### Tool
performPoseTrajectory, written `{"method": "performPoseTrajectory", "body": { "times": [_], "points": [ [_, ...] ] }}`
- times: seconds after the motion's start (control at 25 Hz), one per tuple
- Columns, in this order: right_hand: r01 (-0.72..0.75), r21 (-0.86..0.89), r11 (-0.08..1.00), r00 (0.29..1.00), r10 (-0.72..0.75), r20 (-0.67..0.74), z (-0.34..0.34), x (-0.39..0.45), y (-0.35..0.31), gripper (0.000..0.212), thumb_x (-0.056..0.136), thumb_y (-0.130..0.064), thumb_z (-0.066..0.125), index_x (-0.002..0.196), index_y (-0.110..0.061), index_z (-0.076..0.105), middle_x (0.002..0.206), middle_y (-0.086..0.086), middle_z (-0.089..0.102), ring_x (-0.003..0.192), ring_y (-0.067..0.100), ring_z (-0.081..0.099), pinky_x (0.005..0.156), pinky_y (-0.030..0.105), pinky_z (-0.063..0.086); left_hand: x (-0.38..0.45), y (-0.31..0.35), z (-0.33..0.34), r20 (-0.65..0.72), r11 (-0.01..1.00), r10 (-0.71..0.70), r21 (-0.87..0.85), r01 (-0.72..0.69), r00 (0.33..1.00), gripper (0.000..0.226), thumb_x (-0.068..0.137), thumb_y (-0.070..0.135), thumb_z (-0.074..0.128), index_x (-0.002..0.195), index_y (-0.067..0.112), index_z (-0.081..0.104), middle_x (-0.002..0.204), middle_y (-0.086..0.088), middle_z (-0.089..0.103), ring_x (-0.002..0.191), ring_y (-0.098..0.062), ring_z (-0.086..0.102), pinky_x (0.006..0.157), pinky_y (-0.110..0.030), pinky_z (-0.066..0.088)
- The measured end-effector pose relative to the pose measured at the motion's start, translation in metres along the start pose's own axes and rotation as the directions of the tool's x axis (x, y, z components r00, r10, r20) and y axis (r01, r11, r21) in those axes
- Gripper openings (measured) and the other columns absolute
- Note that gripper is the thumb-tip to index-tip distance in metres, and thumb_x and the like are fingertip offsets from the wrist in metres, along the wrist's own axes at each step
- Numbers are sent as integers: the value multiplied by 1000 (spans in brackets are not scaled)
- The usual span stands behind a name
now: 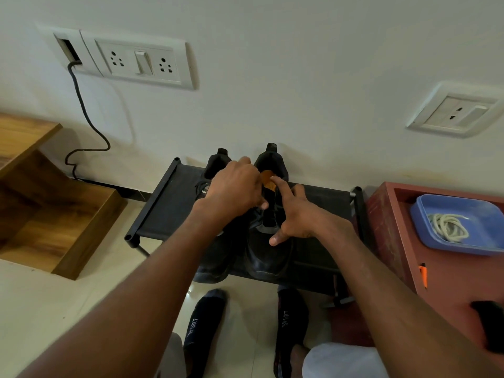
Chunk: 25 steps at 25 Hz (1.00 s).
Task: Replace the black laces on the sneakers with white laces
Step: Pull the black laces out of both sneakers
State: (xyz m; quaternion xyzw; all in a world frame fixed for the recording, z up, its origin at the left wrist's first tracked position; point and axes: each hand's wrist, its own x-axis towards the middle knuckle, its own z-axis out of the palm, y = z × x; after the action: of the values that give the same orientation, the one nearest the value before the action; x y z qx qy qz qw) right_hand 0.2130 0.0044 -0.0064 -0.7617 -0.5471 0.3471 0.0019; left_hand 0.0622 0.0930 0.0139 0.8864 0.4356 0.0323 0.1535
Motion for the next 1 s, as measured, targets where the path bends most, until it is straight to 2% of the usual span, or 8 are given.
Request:
{"method": "performPoseTrajectory", "body": {
  "times": [0.12, 0.28, 0.44, 0.64, 0.76, 0.84, 0.88, 1.0],
  "points": [
    [-7, 9, 1000, 1000, 7, 6, 0, 0, 0, 147, 70, -21, 98, 158, -51, -16, 166, 5, 0, 144, 45, 41, 110, 60, 48, 3, 5, -6, -221, 915, -121, -404, 22, 968, 25, 90, 42, 76, 78, 23, 66, 91, 5, 65, 94, -19, 63, 90, -49, 54],
    [-10, 16, 1000, 1000, 10, 17, 0, 1, 0, 147, 70, -20, 98, 159, -51, -16, 168, 7, -5, 147, 48, 38, 112, 62, 45, -1, 8, -24, -213, 349, -273, -931, -110, 938, 28, 107, 38, 54, 99, 11, 58, 86, -6, 74, 75, -15, 71, 69, -30, 52],
    [-19, 16, 1000, 1000, 19, 10, 1, 2, 0, 147, 70, -21, 98, 157, -55, -16, 164, 4, 3, 141, 48, 44, 107, 61, 49, 1, -3, -1, -59, 961, -40, -275, 22, 997, 38, 88, 49, 78, 92, 18, 55, 83, 2, 62, 74, -15, 62, 64, -30, 46],
    [-25, 16, 1000, 1000, 25, 5, 2, 2, 0, 147, 69, -23, 98, 156, -57, -14, 162, 0, 3, 141, 48, 43, 107, 63, 49, 4, -6, 4, -18, 973, -80, -217, 74, 997, 40, 79, 40, 88, 67, 19, 55, 82, -1, 64, 80, -20, 63, 73, -38, 51],
    [-17, 21, 1000, 1000, 17, 11, 2, 3, 1, 147, 68, -23, 99, 155, -59, -13, 165, 1, 0, 144, 50, 39, 109, 66, 46, 2, 2, -16, -235, 543, -203, -835, -91, 951, 31, 94, 30, 76, 83, 8, 57, 84, -5, 72, 87, -10, 70, 80, -35, 50],
    [-26, 27, 999, 1000, 26, 10, 3, 4, 2, 147, 67, -23, 99, 154, -59, -14, 166, 1, -2, 145, 49, 39, 110, 67, 44, 2, 2, -25, -85, -17, -367, -995, -98, 926, 25, 104, 30, 62, 90, 13, 50, 86, -5, 74, 92, -16, 75, 80, -34, 53],
    [-28, 25, 999, 1000, 27, 9, 4, 4, 1, 147, 67, -24, 99, 154, -59, -14, 166, 1, -2, 144, 49, 39, 110, 67, 44, 2, 0, -24, -7, -72, -403, -997, -39, 915, 26, 106, 34, 60, 93, 14, 49, 81, -3, 70, 83, -19, 73, 72, -33, 54],
    [-22, 12, 1000, 1000, 22, 2, 4, 3, 0, 146, 68, -23, 98, 155, -58, -14, 164, 1, 1, 143, 48, 41, 109, 65, 46, 3, -6, -6, -90, 689, -332, -703, 176, 939, 36, 97, 47, 70, 95, 13, 57, 76, 3, 63, 64, -13, 59, 58, -28, 50]
  ]
}}
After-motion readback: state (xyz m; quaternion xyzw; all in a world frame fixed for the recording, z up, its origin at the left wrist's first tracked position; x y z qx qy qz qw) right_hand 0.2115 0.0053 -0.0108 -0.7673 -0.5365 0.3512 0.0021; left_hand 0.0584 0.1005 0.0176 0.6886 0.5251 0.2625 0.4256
